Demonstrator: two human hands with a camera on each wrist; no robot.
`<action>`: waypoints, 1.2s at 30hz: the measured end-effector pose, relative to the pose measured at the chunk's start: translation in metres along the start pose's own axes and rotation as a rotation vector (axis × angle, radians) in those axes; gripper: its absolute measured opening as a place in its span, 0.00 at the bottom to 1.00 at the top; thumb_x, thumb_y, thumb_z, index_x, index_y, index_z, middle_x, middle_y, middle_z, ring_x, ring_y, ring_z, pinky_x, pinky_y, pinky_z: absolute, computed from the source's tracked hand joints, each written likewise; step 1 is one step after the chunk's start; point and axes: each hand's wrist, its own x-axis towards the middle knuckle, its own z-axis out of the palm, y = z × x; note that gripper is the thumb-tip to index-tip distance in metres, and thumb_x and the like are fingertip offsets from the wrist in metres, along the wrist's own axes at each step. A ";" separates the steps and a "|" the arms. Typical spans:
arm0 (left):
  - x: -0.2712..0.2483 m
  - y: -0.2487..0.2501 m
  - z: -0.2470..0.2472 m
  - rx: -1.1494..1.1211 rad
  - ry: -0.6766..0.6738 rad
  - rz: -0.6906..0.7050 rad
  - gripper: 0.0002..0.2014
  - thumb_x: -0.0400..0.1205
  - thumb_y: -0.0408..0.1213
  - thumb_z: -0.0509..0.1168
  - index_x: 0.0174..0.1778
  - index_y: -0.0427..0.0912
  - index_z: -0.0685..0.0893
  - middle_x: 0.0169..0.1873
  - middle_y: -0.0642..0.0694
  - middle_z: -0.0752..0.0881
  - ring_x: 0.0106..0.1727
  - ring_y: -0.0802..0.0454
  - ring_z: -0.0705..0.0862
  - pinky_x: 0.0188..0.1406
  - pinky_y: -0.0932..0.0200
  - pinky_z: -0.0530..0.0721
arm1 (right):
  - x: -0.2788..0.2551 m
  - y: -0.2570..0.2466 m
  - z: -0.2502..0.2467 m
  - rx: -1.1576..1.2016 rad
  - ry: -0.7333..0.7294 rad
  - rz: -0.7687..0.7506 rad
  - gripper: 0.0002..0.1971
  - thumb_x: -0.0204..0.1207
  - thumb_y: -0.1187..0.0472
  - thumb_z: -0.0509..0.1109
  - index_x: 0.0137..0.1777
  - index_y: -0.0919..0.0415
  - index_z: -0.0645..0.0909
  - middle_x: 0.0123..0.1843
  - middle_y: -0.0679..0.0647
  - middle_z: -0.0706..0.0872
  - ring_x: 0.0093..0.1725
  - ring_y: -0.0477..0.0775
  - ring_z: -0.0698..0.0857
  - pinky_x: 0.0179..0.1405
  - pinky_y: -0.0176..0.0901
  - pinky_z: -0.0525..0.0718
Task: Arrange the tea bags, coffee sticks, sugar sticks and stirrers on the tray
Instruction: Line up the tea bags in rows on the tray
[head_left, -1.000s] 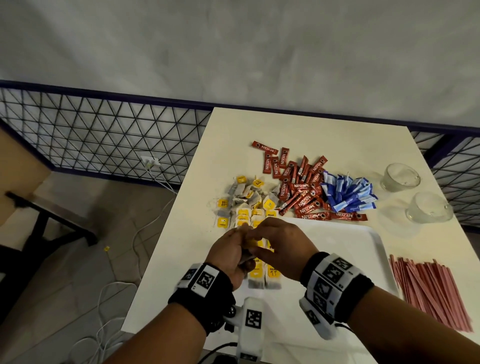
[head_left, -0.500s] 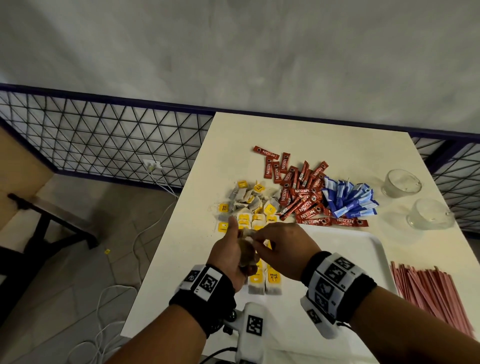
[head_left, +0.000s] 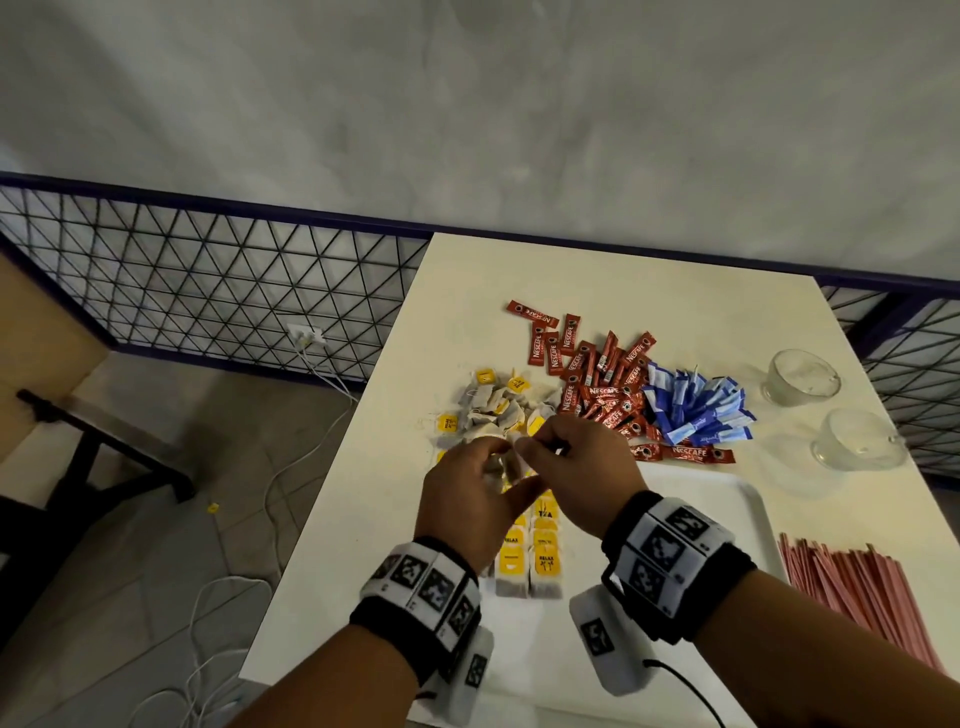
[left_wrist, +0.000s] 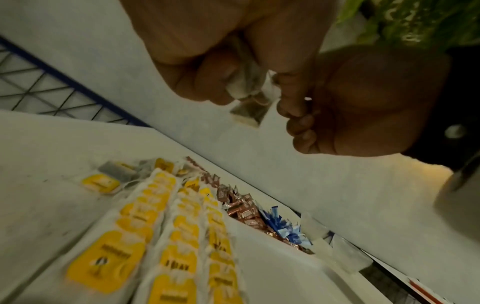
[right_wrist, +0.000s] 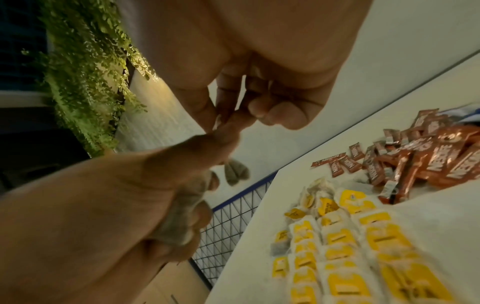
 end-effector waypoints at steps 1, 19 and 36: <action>0.001 0.000 -0.001 0.059 0.041 0.081 0.12 0.72 0.49 0.76 0.48 0.51 0.86 0.40 0.56 0.86 0.41 0.62 0.83 0.41 0.70 0.76 | -0.001 -0.003 0.002 0.023 -0.004 -0.005 0.13 0.75 0.52 0.72 0.29 0.49 0.79 0.30 0.43 0.79 0.32 0.38 0.76 0.30 0.34 0.68; 0.008 -0.020 -0.053 -0.079 -0.266 -0.011 0.18 0.65 0.59 0.75 0.28 0.47 0.83 0.28 0.47 0.81 0.21 0.63 0.74 0.28 0.62 0.73 | -0.001 -0.011 0.008 -0.013 -0.081 -0.239 0.04 0.77 0.57 0.71 0.43 0.55 0.86 0.41 0.41 0.78 0.37 0.36 0.75 0.37 0.22 0.68; -0.032 -0.092 0.003 0.407 -0.457 -0.232 0.15 0.82 0.49 0.65 0.52 0.42 0.88 0.53 0.41 0.88 0.58 0.42 0.83 0.51 0.57 0.77 | -0.053 0.087 0.044 -0.418 -0.474 -0.056 0.16 0.74 0.53 0.69 0.62 0.46 0.84 0.61 0.49 0.80 0.56 0.55 0.83 0.55 0.38 0.77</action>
